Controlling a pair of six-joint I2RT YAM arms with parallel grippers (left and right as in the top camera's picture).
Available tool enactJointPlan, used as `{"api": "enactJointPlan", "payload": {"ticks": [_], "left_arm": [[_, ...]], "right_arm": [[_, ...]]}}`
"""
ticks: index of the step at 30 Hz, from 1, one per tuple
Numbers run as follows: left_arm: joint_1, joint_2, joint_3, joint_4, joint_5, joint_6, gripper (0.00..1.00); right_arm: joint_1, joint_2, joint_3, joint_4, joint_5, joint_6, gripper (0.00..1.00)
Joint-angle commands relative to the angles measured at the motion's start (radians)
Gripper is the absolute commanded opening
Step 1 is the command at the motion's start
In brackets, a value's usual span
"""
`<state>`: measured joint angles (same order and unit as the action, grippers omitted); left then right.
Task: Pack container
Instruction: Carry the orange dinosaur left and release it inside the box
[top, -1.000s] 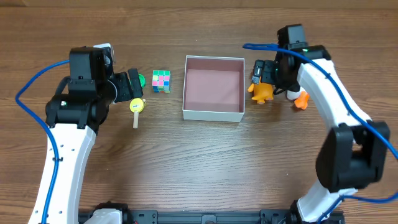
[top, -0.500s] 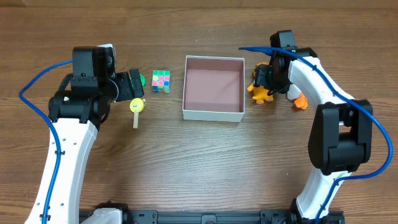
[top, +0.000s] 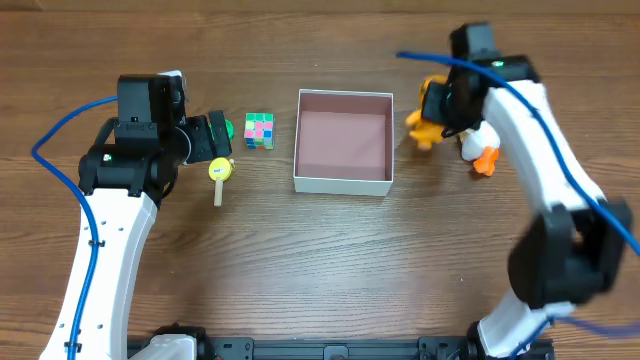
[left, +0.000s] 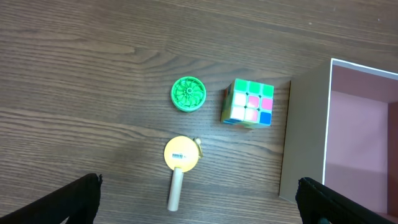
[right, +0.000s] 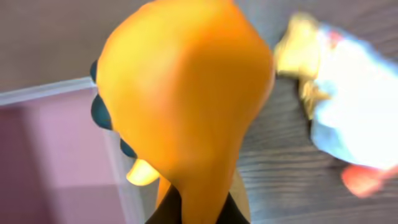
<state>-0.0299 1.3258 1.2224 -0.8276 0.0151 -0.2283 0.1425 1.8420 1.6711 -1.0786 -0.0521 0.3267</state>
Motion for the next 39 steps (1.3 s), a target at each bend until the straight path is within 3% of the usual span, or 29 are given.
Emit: {"api": "enactJointPlan", "payload": {"ticks": [1,7,11,18,20,22,31,34,36,39], "left_arm": [[0.012,0.008,0.023,0.000,-0.003,0.023,1.00],[0.012,0.008,0.023,0.000,-0.003,0.023,1.00],[0.012,0.008,0.023,0.000,-0.003,0.023,1.00],[0.012,0.008,0.023,0.000,-0.003,0.023,1.00],[0.012,0.008,0.023,0.000,-0.003,0.023,1.00],[0.012,0.008,0.023,0.000,-0.003,0.023,1.00],[0.012,0.008,0.023,0.000,-0.003,0.023,1.00],[0.012,0.008,0.023,0.000,-0.003,0.023,1.00],[0.012,0.008,0.023,0.000,-0.003,0.023,1.00],[0.012,0.008,0.023,0.000,-0.003,0.023,1.00]], "right_arm": [[0.061,-0.161,0.056,-0.025,-0.069,0.123,0.04],[0.245,-0.148,0.048,0.031,-0.074,0.210,0.04],[0.360,-0.055,0.048,0.087,0.056,0.278,0.04],[0.419,0.126,0.048,0.129,0.129,0.329,0.04],[0.419,0.169,0.048,0.149,0.121,0.328,0.08],[0.419,0.203,0.048,0.170,0.081,0.328,0.28],[0.432,0.232,0.048,0.202,0.027,0.328,0.34],[0.431,0.232,0.048,0.203,0.036,0.304,0.34],[0.427,0.230,0.048,0.196,0.070,0.291,0.28],[0.400,0.217,0.048,0.176,0.131,0.291,0.04]]}}
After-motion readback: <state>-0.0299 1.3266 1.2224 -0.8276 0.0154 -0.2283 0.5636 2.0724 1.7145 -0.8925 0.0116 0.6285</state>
